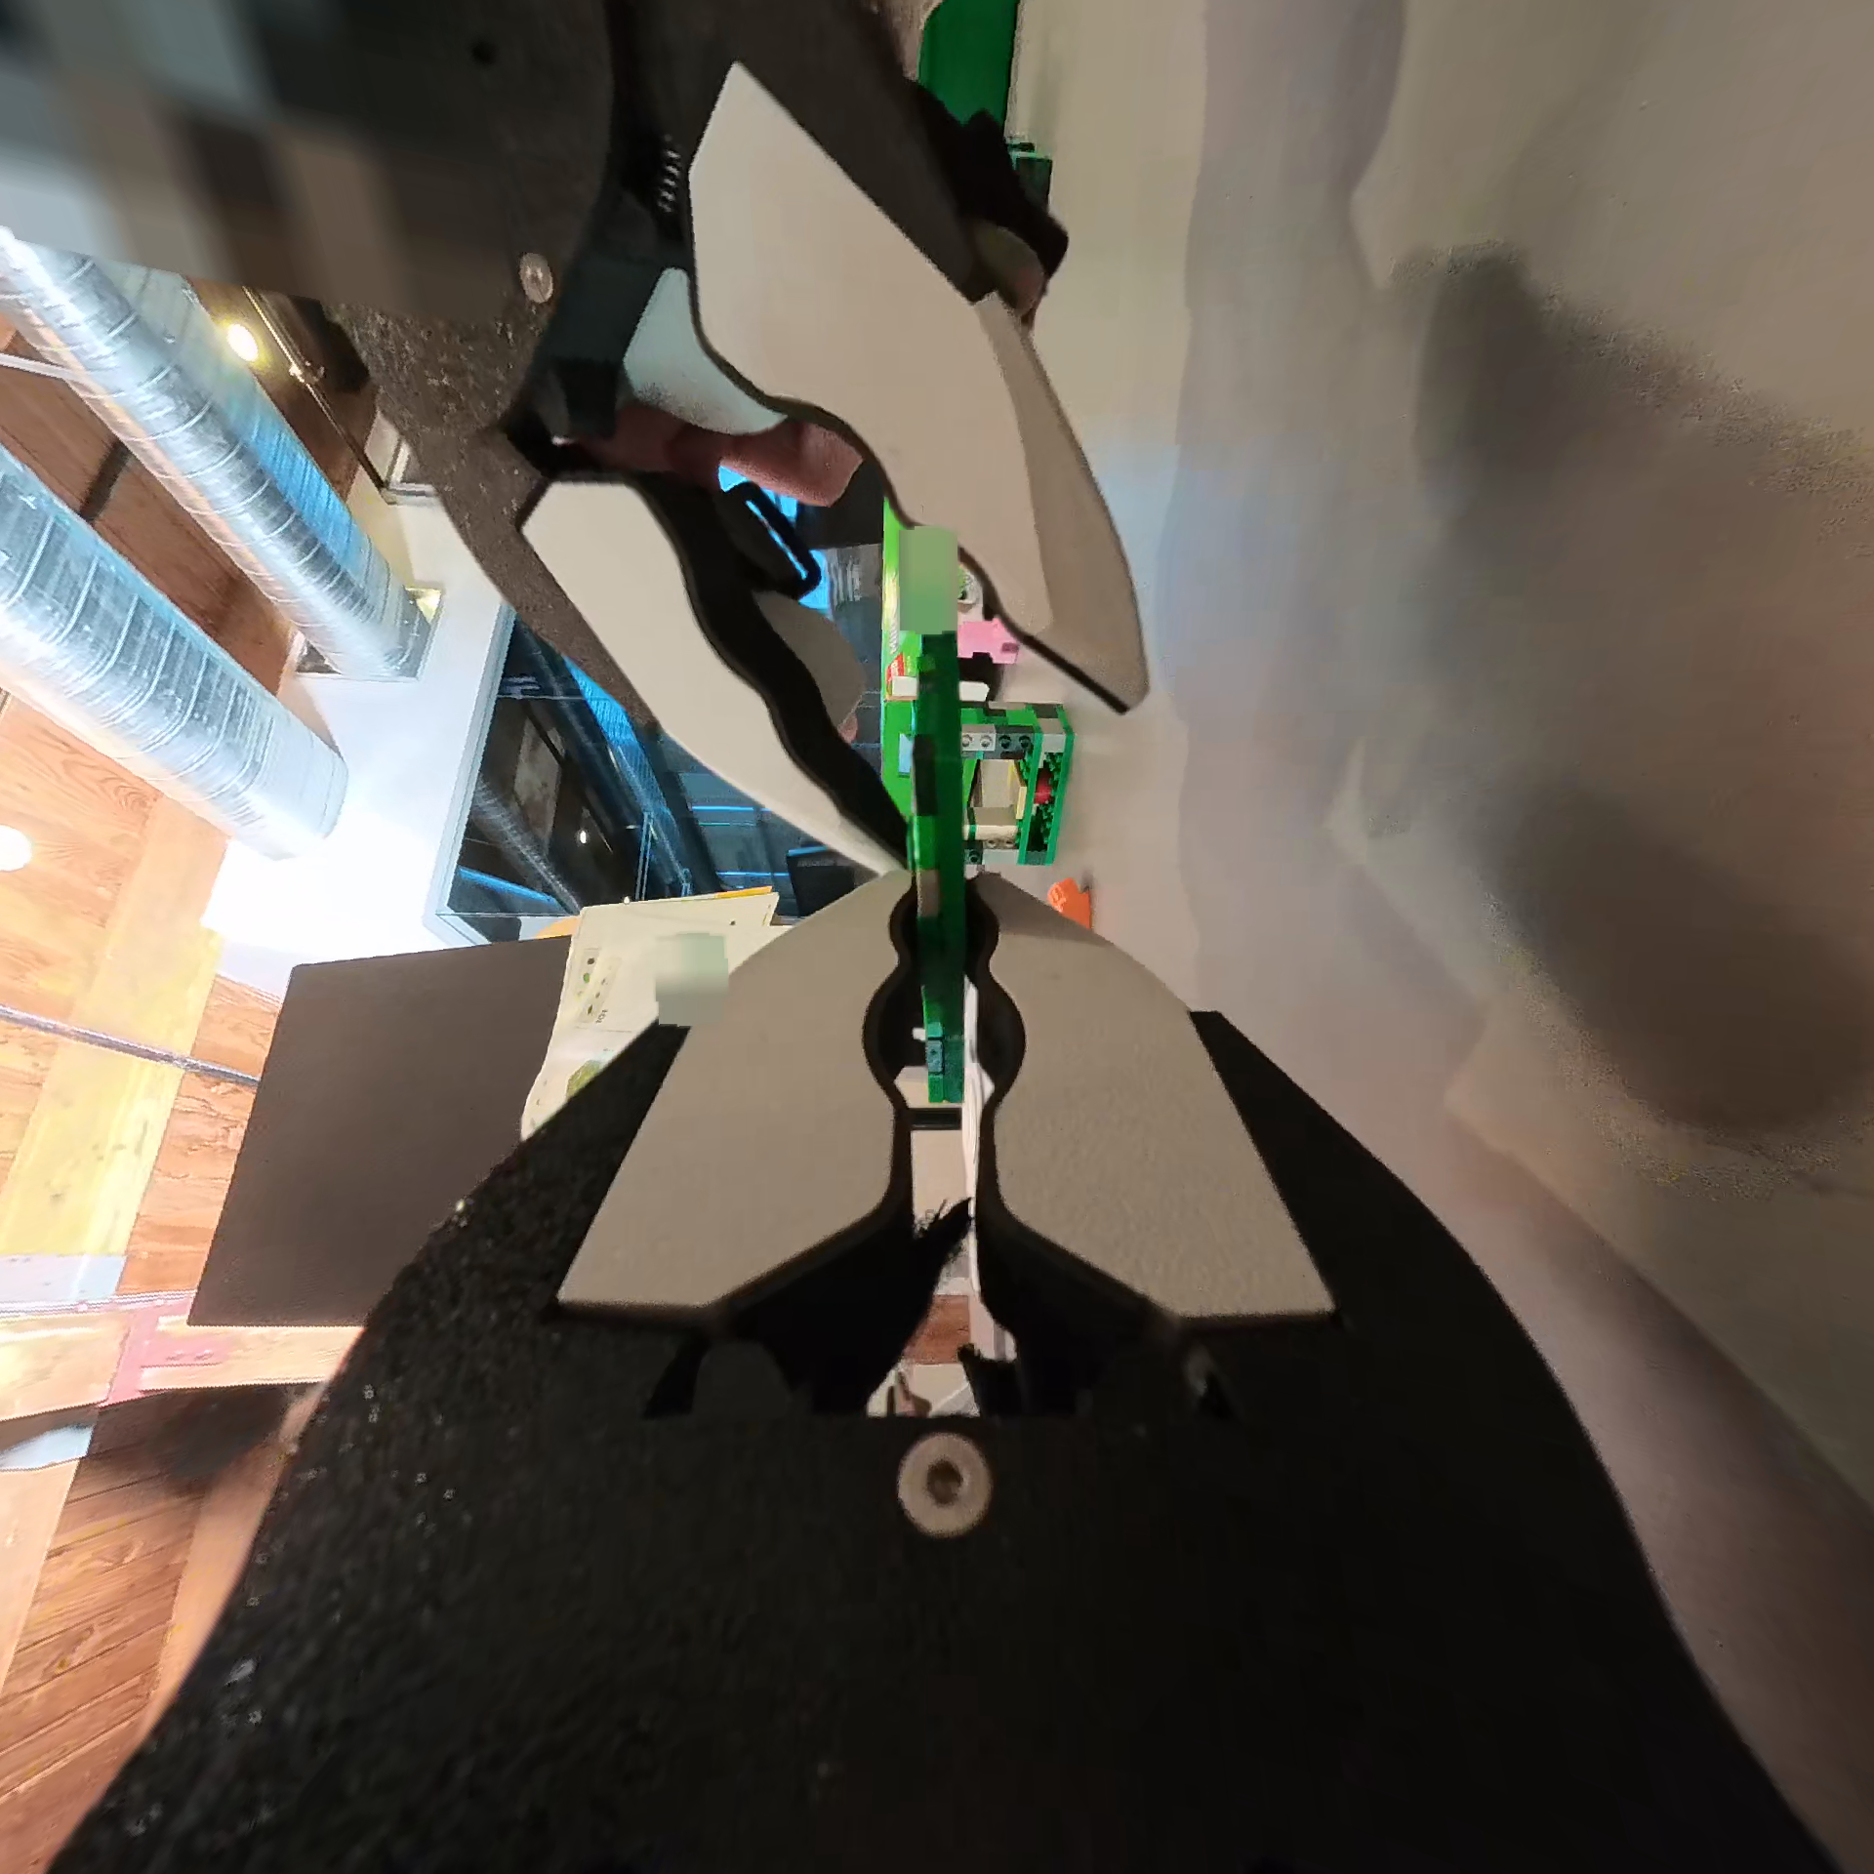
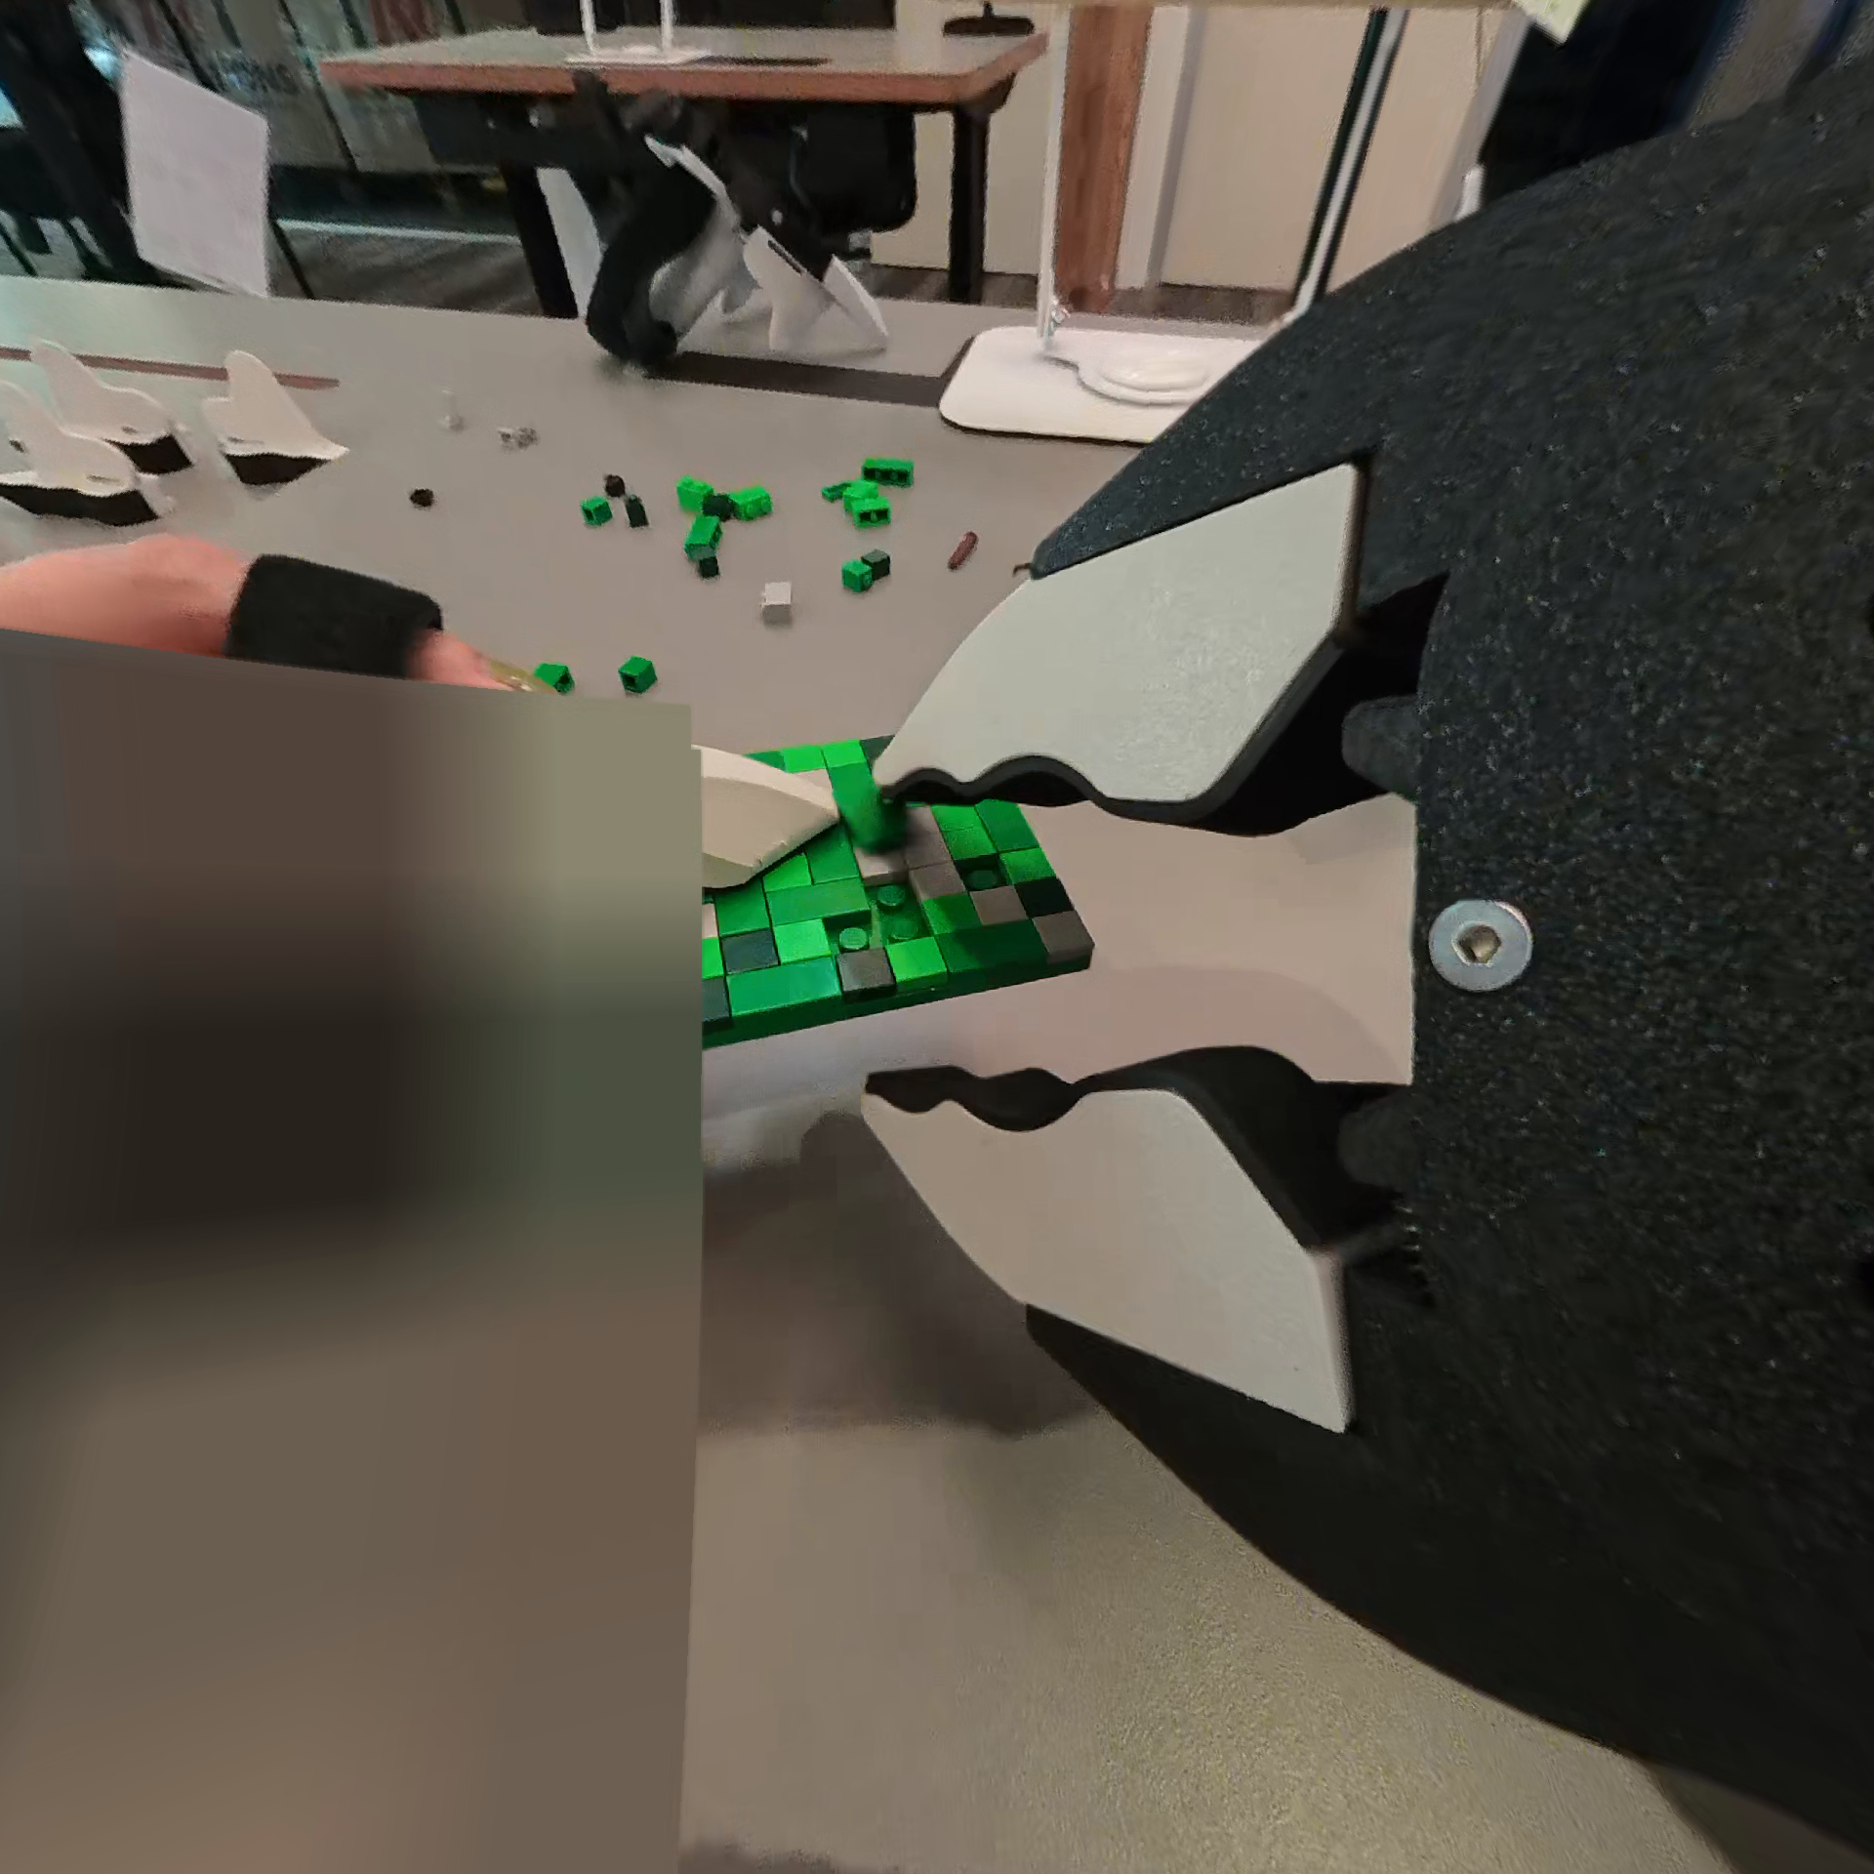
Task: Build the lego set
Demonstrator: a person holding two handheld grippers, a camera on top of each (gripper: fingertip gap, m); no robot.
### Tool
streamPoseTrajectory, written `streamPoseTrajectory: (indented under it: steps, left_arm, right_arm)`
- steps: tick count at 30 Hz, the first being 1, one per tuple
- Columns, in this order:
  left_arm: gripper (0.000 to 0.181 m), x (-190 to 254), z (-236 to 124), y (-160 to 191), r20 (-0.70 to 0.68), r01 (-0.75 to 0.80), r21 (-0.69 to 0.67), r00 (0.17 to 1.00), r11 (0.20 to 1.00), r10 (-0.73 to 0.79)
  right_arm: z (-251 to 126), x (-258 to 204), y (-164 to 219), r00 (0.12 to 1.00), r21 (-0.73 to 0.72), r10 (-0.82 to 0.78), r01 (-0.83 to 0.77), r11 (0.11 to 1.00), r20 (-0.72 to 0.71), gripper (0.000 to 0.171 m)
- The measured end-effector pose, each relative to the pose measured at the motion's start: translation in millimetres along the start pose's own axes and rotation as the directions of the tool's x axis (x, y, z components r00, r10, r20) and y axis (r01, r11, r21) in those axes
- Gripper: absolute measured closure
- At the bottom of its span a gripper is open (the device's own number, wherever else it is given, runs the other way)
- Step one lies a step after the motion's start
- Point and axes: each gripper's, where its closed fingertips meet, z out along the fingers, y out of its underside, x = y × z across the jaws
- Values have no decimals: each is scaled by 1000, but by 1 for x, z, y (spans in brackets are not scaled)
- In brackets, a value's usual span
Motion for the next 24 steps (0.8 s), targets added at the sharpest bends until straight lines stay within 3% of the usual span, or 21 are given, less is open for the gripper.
streamPoseTrajectory:
  steps: [12,16,20,24]
  left_arm:
    - [176,-1,2,2,-5,63,6,998,998,-63]
    - [176,1,0,-6,-17,58,59,998,997,-57]
    - [176,4,-2,-14,-35,38,99,999,994,-34]
    - [176,1,-3,-14,-15,35,100,999,994,-34]
  right_arm:
    - [-12,5,-18,988,95,-157,155,983,5,143]
    - [-20,16,-22,997,150,-71,64,987,42,134]
    - [-19,7,-23,974,186,27,-70,980,223,123]
    - [-19,-3,-20,950,168,37,-93,981,312,123]
